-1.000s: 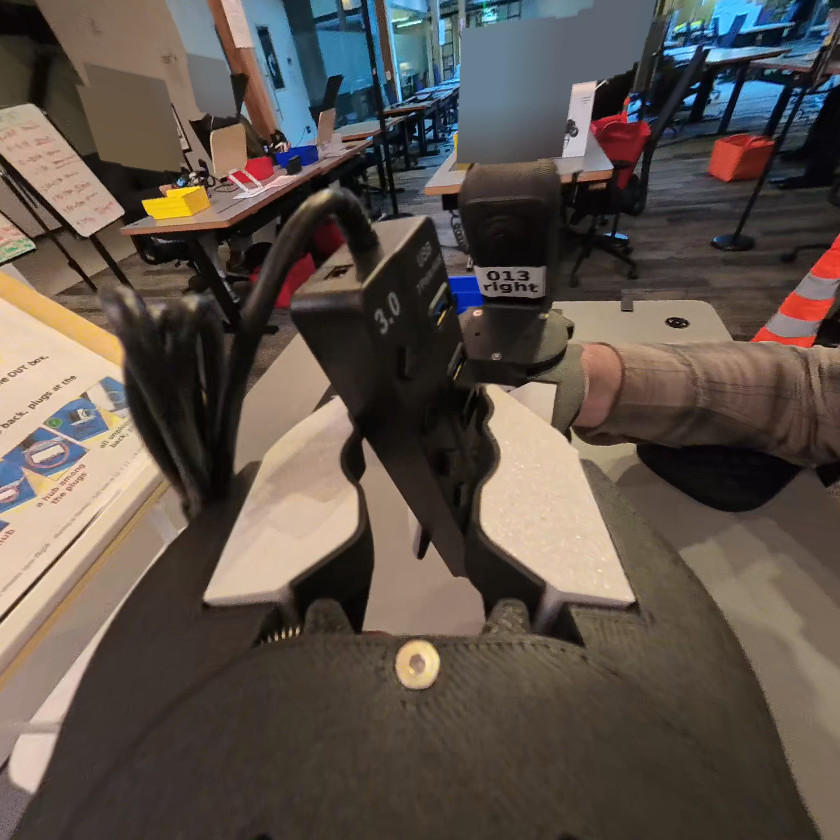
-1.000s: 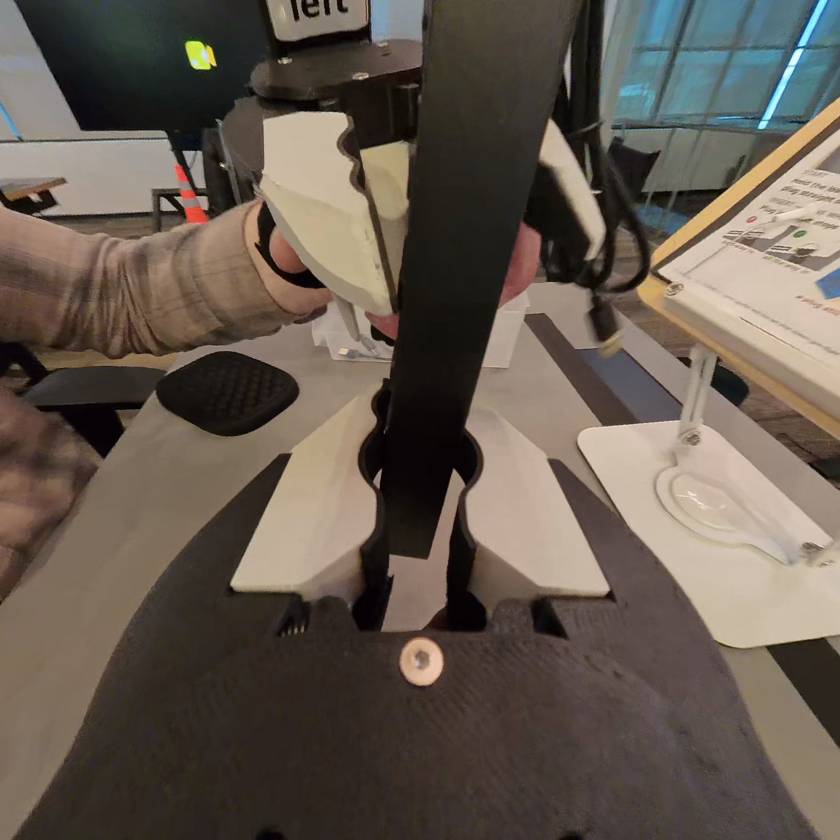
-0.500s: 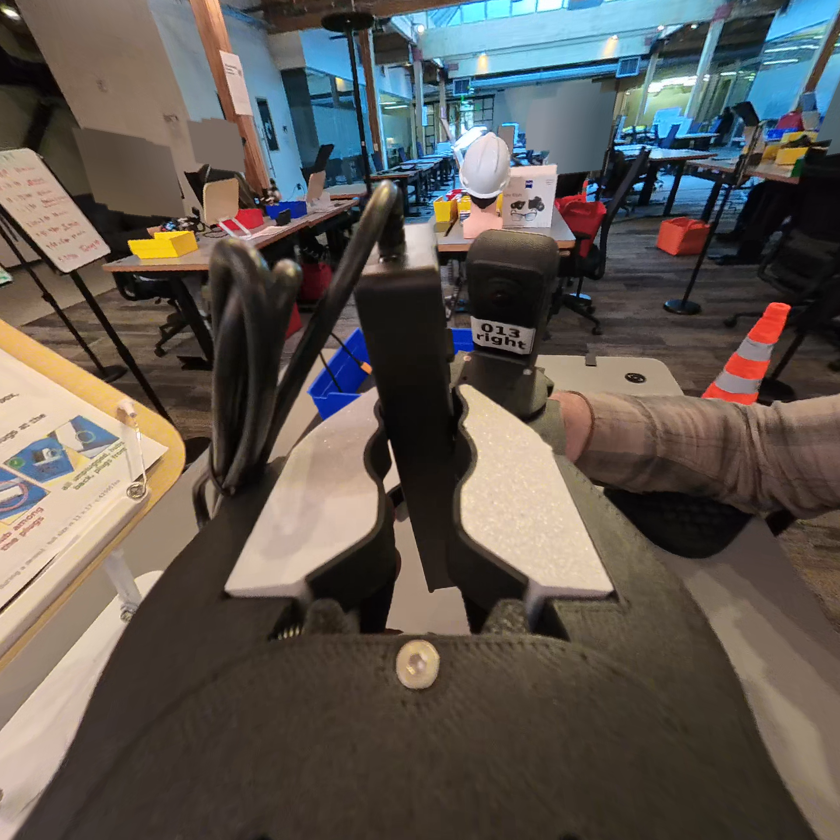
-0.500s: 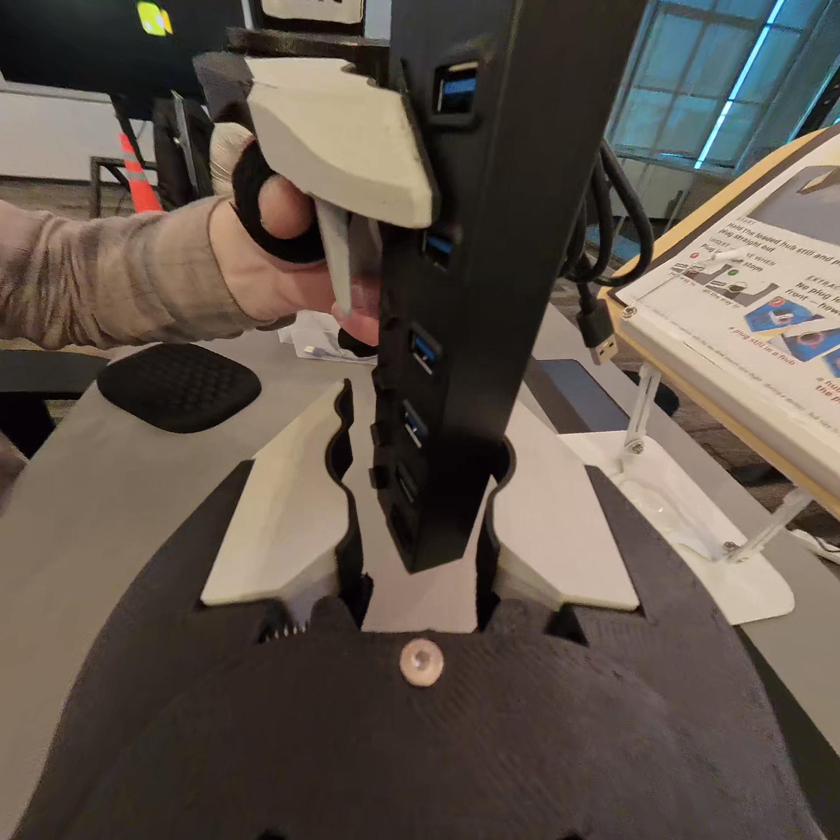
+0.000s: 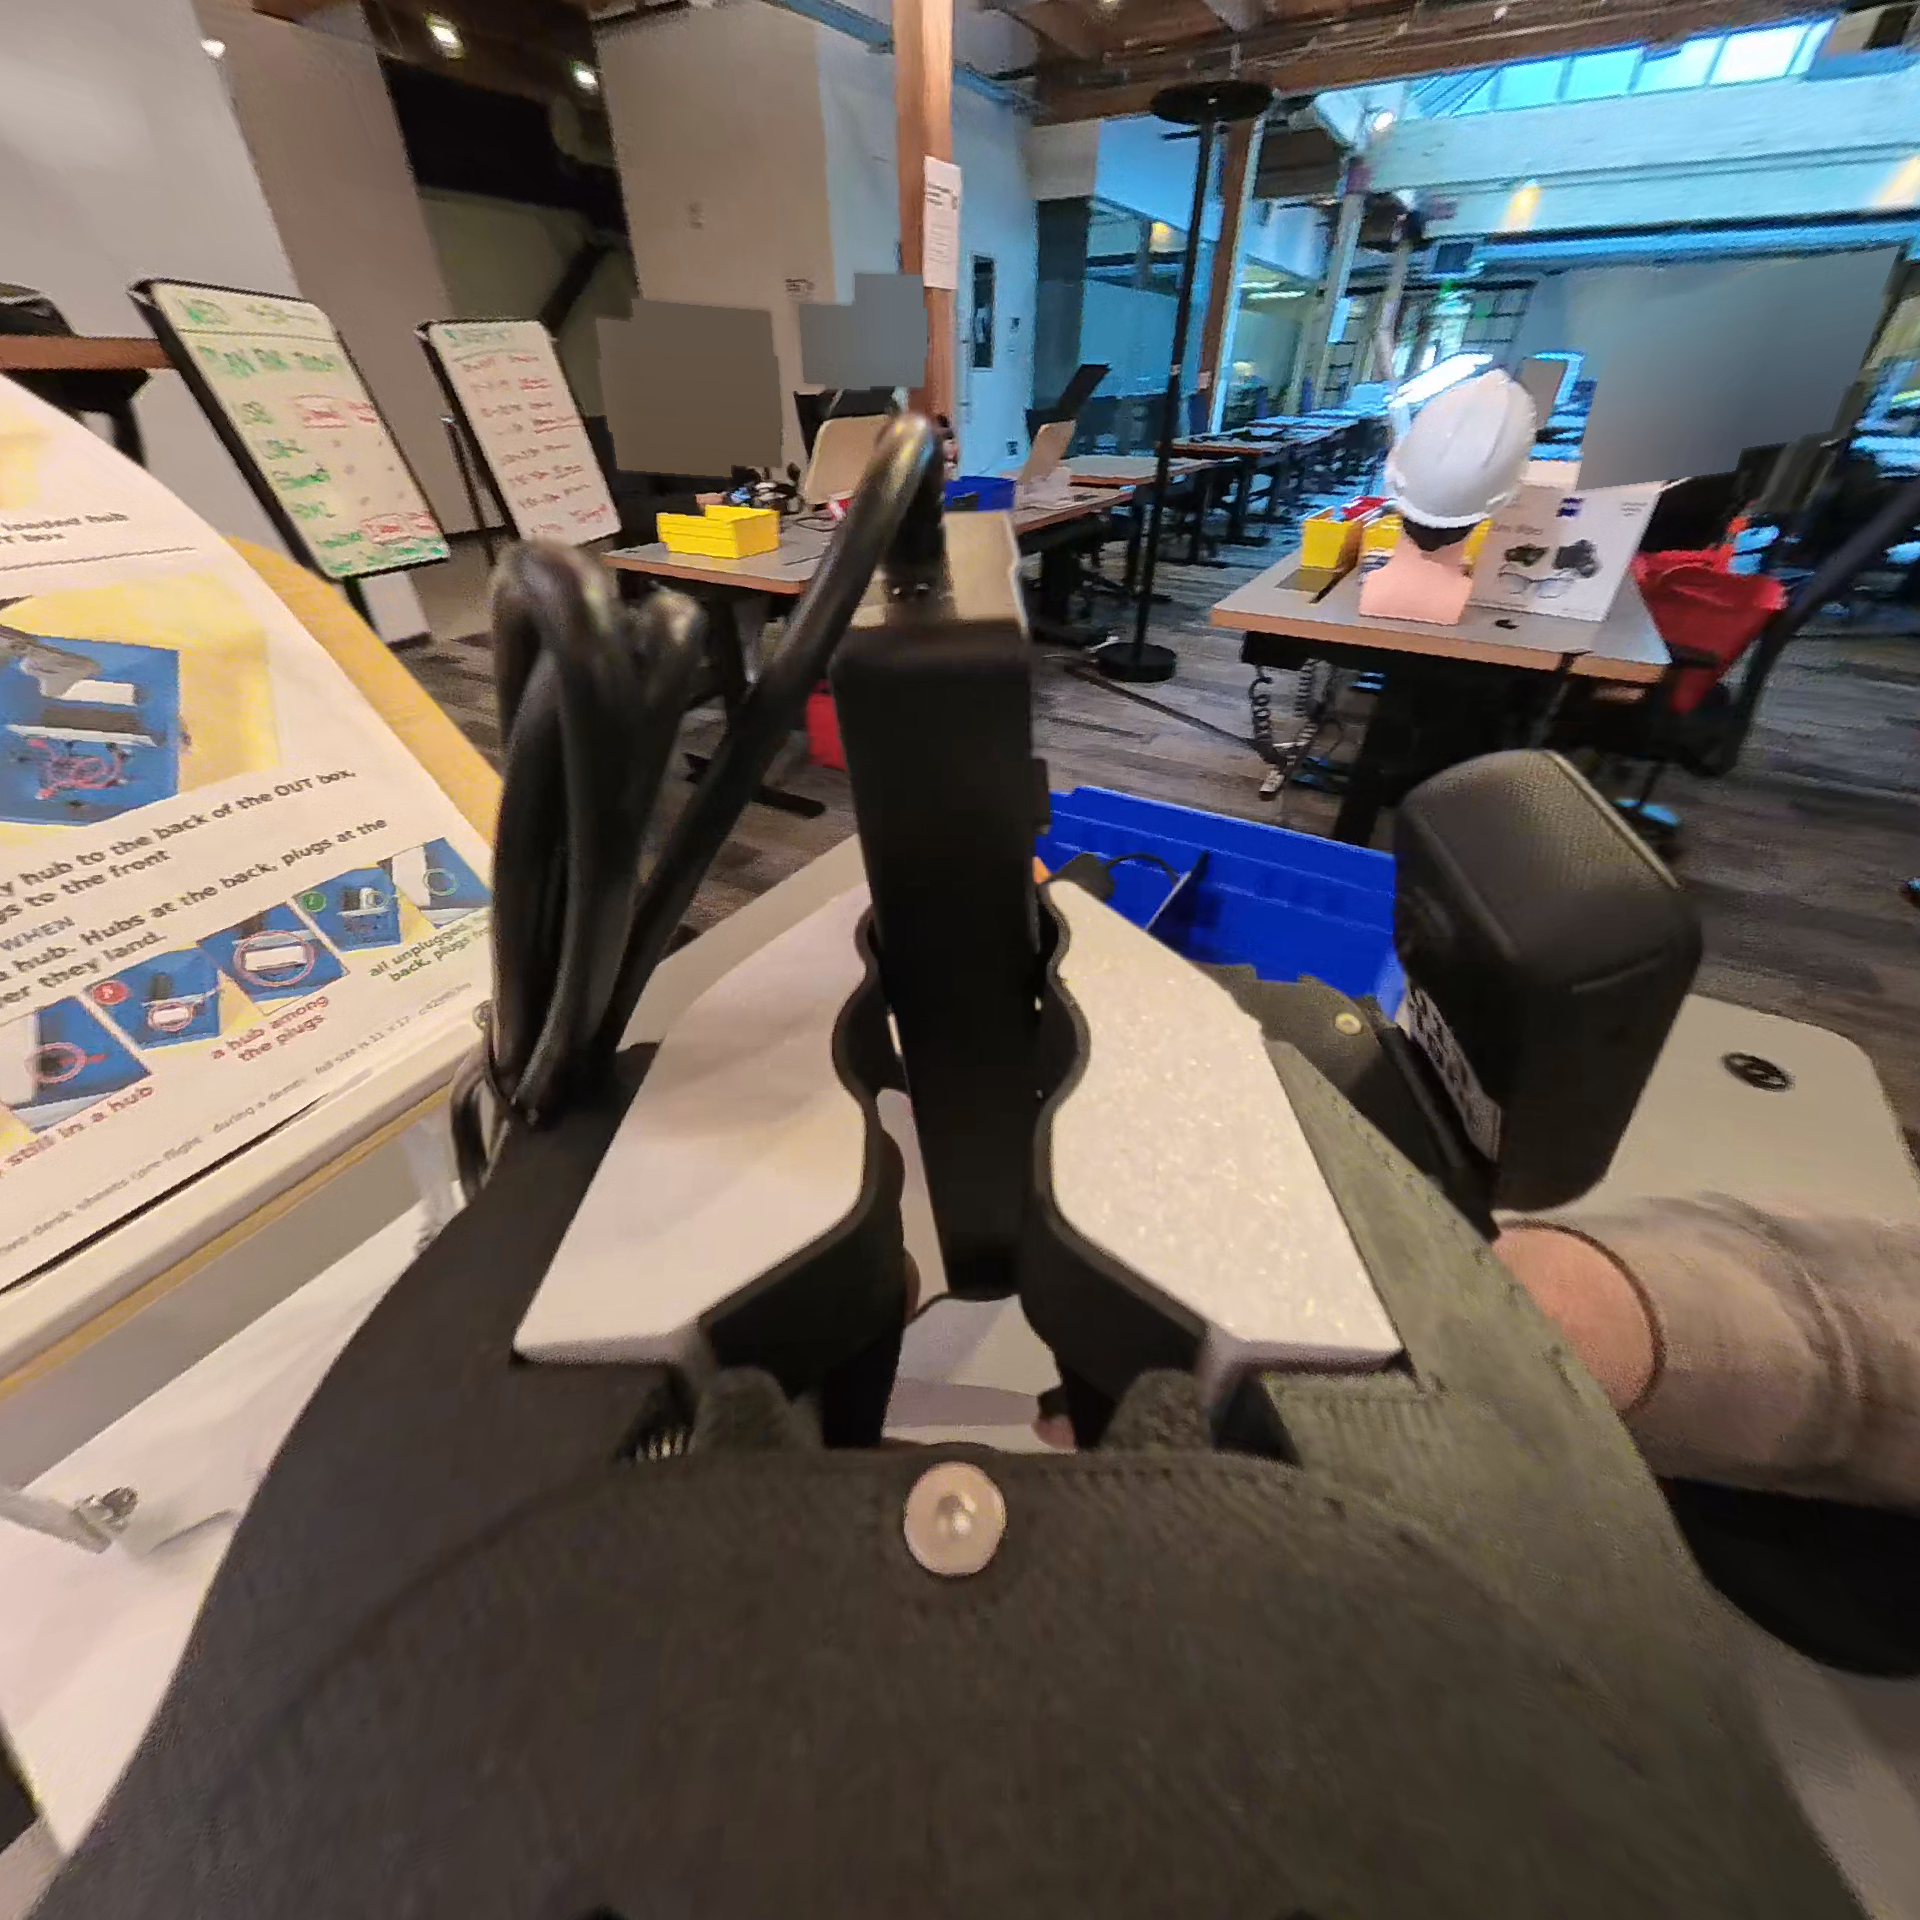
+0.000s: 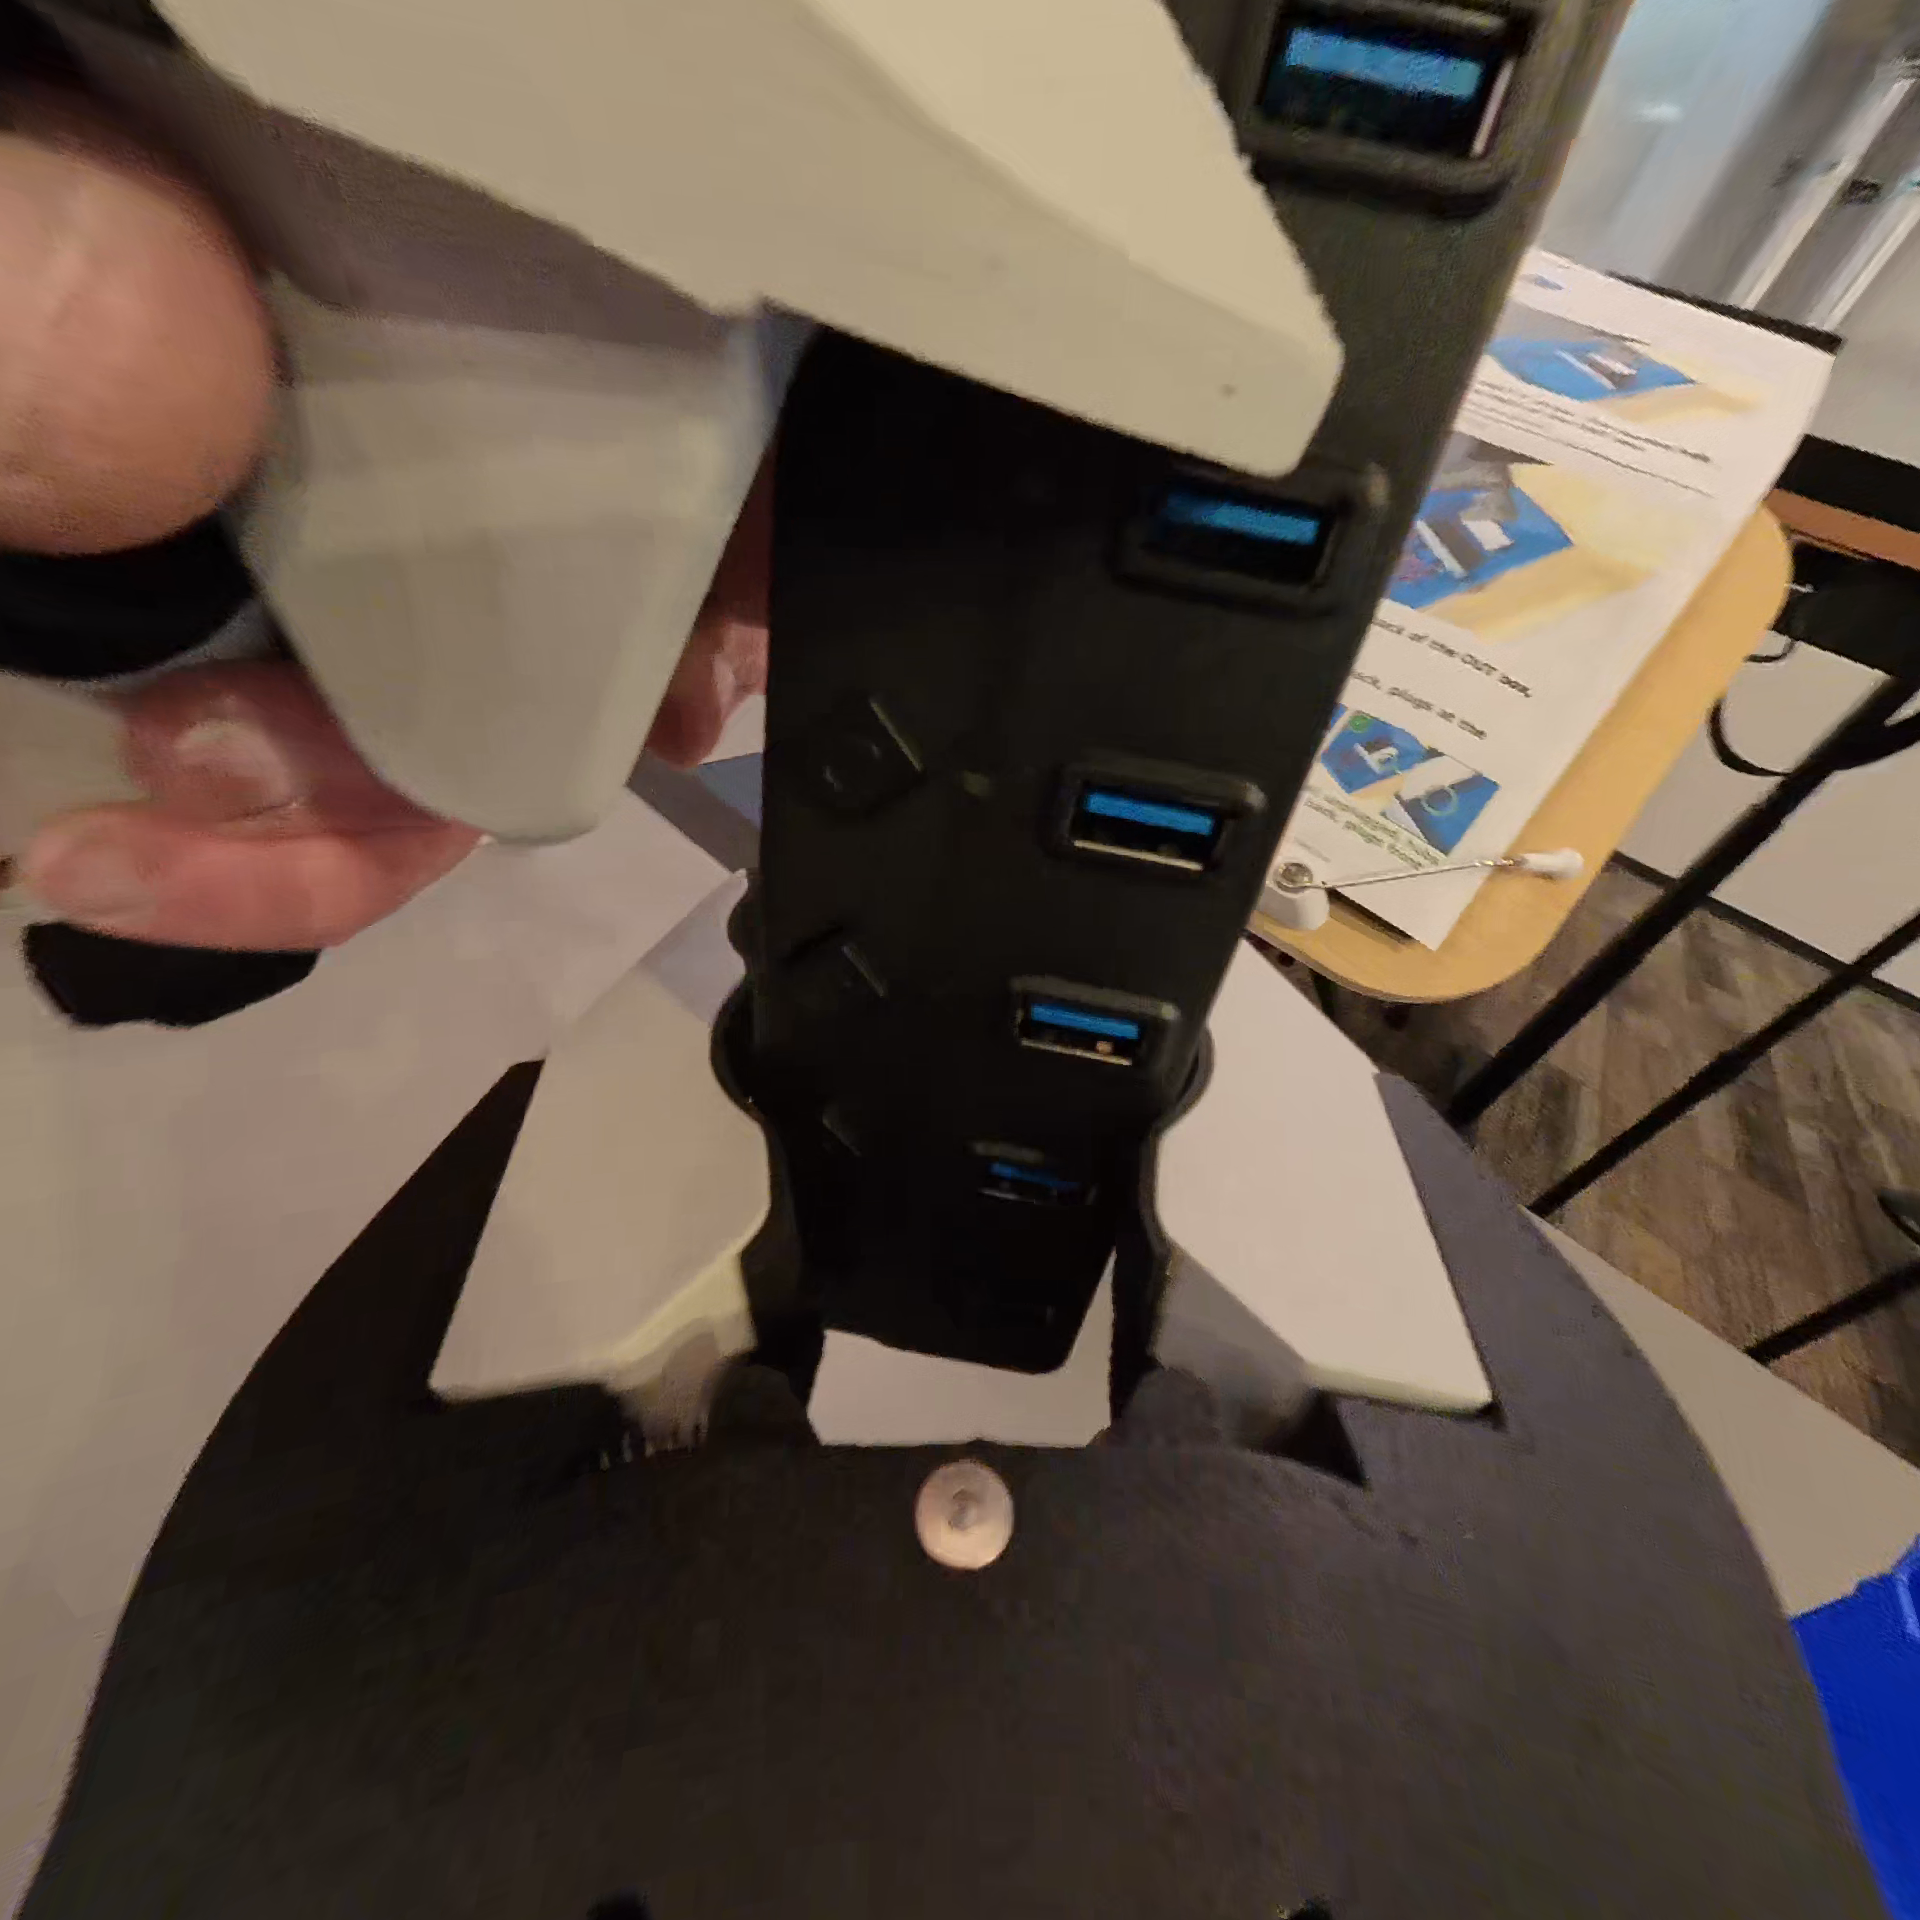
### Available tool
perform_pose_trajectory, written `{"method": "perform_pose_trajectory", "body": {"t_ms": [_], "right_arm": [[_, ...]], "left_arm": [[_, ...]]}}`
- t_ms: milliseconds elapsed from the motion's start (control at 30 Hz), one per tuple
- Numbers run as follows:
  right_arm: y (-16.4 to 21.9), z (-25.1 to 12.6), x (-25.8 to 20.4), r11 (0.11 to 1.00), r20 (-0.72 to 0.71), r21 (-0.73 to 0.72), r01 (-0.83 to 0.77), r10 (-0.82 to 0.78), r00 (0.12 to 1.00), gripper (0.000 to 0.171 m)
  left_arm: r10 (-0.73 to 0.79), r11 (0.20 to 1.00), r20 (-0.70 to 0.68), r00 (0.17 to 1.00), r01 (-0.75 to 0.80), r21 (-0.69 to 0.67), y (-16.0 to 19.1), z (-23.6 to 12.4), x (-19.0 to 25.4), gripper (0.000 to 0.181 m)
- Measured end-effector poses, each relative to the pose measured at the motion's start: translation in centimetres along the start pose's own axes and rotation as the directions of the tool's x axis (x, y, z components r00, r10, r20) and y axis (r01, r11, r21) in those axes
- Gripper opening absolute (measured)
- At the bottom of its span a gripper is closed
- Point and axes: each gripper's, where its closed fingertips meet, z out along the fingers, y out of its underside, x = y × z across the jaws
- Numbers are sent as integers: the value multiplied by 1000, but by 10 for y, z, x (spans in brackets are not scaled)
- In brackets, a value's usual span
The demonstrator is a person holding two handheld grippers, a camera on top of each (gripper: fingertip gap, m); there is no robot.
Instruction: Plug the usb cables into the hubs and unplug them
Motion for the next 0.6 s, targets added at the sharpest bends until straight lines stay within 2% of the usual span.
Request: {"method": "perform_pose_trajectory", "body": {"t_ms": [133, 367, 467, 500, 533, 600], "right_arm": [[0, -1, 7, 1000, -17, 27, -14, 14, 1000, 63], [-9, -6, 17, 996, -39, 86, -9, 13, 999, 63], [-14, -7, 18, 992, -58, 124, 13, -6, 998, 90], [-15, -8, 17, 992, -52, 128, 8, -2, 999, 85], [-15, -9, 17, 991, -50, 133, 9, -2, 999, 67], [-13, -9, 20, 993, -54, 118, 20, -14, 998, 63]], "left_arm": [[-22, 1000, 78, 997, 21, 22, -1, 3, -1, 24], [-114, 991, 88, 990, 107, 84, -9, 7, -4, 24], [-202, 974, 79, 976, 192, 119, -13, 6, -12, 24], [-212, 972, 83, 974, 201, 124, -13, 6, -14, 24], [-215, 970, 79, 973, 204, 130, -14, 5, -14, 24], [-216, 970, 73, 974, 206, 129, -14, 5, -12, 24]]}}
